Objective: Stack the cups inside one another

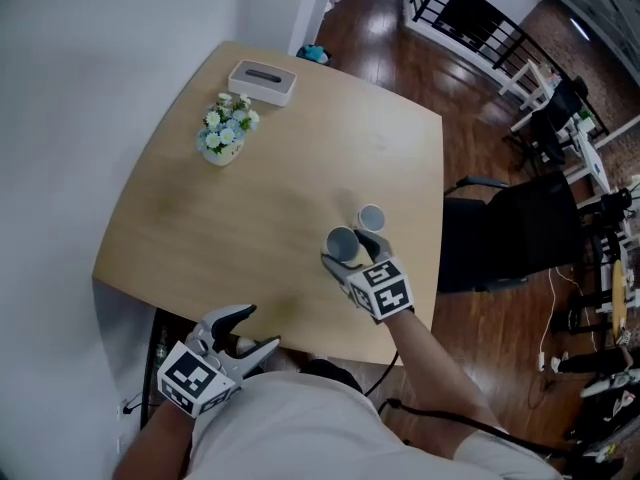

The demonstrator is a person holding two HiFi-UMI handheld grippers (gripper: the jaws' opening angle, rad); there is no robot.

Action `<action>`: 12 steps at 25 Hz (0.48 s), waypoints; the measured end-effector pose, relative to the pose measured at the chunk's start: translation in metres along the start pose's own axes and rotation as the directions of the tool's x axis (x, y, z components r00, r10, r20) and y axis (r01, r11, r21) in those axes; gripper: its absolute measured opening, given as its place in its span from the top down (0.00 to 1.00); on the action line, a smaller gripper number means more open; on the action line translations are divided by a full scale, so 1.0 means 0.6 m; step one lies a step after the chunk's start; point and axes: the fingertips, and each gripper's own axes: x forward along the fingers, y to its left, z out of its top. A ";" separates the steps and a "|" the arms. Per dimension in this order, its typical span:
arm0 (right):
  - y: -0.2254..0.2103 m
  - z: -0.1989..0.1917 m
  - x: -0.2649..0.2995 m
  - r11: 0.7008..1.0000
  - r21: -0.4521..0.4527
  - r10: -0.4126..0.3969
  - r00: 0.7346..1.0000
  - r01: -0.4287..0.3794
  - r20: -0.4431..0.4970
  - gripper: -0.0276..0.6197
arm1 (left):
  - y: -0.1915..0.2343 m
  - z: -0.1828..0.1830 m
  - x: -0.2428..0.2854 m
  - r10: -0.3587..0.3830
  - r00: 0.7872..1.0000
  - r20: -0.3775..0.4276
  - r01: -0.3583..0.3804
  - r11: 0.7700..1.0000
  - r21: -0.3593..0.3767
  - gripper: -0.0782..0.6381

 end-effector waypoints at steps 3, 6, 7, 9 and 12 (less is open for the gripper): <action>-0.055 0.000 -0.034 1.000 -0.005 -0.027 1.000 0.027 0.010 0.40 | -0.022 0.017 0.039 -0.015 1.000 0.016 0.015 1.000 0.006 0.51; -0.115 0.002 -0.055 0.998 -0.005 -0.056 0.998 0.056 0.021 0.40 | -0.034 0.025 0.068 -0.005 1.000 0.024 0.005 1.000 0.002 0.51; -0.134 0.002 -0.061 0.998 -0.003 -0.063 0.998 0.063 0.024 0.40 | -0.037 0.026 0.076 0.002 1.000 0.026 -0.002 1.000 -0.002 0.51; -0.168 0.003 -0.067 0.997 -0.001 -0.074 0.997 0.074 0.031 0.40 | -0.043 0.028 0.090 0.016 0.999 0.029 -0.016 1.000 -0.008 0.51; -0.208 0.005 -0.063 0.997 -0.003 -0.076 0.996 0.076 0.044 0.40 | -0.051 0.030 0.109 0.038 0.999 0.030 -0.038 0.999 -0.021 0.51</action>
